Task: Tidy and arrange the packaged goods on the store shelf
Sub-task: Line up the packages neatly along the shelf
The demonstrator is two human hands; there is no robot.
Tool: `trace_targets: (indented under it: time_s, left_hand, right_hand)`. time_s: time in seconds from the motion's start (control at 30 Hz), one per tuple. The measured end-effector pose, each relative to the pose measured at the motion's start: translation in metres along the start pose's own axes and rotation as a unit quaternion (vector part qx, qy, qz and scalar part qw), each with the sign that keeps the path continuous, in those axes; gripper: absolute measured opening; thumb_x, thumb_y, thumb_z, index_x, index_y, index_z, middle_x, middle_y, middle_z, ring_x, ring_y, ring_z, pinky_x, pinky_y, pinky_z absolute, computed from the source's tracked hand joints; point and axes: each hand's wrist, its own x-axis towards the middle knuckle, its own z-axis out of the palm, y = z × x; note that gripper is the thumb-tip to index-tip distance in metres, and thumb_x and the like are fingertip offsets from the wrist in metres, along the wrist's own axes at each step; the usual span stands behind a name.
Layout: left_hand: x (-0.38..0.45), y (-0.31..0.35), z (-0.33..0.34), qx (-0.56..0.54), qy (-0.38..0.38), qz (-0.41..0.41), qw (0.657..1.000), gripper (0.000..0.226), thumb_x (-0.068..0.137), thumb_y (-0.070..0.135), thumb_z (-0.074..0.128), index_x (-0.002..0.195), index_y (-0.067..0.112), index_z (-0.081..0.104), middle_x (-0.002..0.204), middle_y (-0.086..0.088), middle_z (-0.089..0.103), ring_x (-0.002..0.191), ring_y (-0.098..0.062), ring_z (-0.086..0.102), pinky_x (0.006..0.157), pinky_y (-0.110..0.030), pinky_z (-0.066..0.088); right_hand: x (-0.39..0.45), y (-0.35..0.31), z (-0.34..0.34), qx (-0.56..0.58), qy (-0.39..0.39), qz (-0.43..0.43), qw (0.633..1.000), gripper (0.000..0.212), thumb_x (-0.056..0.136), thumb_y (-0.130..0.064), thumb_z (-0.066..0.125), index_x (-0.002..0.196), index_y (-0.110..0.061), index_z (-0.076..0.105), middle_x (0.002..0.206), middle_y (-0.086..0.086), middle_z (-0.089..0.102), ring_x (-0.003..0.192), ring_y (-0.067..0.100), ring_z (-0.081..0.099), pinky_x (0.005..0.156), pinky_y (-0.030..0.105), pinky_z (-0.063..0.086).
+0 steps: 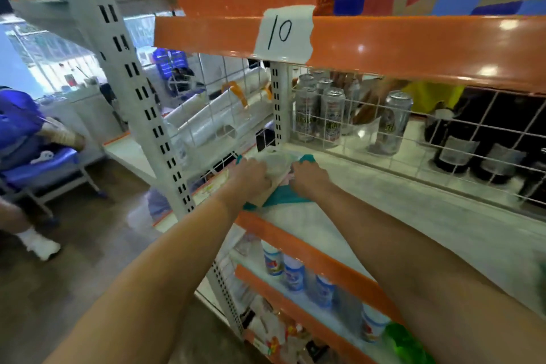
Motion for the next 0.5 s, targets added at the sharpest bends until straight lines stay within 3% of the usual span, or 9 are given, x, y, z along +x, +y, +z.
trace_targets:
  time_s: [0.17, 0.3, 0.5]
  left_hand:
    - [0.014, -0.026, 0.016, -0.021, 0.003, 0.028, 0.999, 0.043, 0.095, 0.048, 0.041, 0.121, 0.015, 0.054, 0.123, -0.010, 0.053, 0.117, -0.029, 0.046, 0.091, -0.043, 0.038]
    - [0.027, -0.040, 0.025, -0.017, -0.004, 0.045, 0.999, 0.052, 0.095, 0.051, 0.038, 0.132, 0.015, 0.049, 0.132, -0.011, 0.049, 0.122, -0.030, 0.044, 0.098, -0.045, 0.040]
    - [0.038, -0.045, 0.033, -0.029, 0.006, 0.045, 0.999, 0.039, 0.096, 0.041, 0.042, 0.124, 0.017, 0.054, 0.127, -0.008, 0.054, 0.117, -0.029, 0.050, 0.092, -0.043, 0.042]
  right_hand:
    - [0.017, -0.023, 0.016, 0.060, -0.012, 0.056, 0.997, 0.040, 0.096, -0.021, 0.043, 0.133, -0.006, 0.042, 0.136, 0.018, 0.045, 0.127, 0.034, 0.043, 0.098, 0.042, 0.044]
    - [0.029, -0.032, 0.025, 0.118, -0.021, 0.116, 0.986, 0.043, 0.094, -0.021, 0.046, 0.134, -0.005, 0.041, 0.137, 0.018, 0.046, 0.126, 0.035, 0.045, 0.096, 0.040, 0.044]
    - [0.044, -0.039, 0.029, 0.227, -0.003, 0.188, 0.956, 0.046, 0.093, -0.022, 0.047, 0.132, 0.000, 0.042, 0.135, 0.019, 0.050, 0.125, 0.034, 0.048, 0.101, 0.036, 0.040]
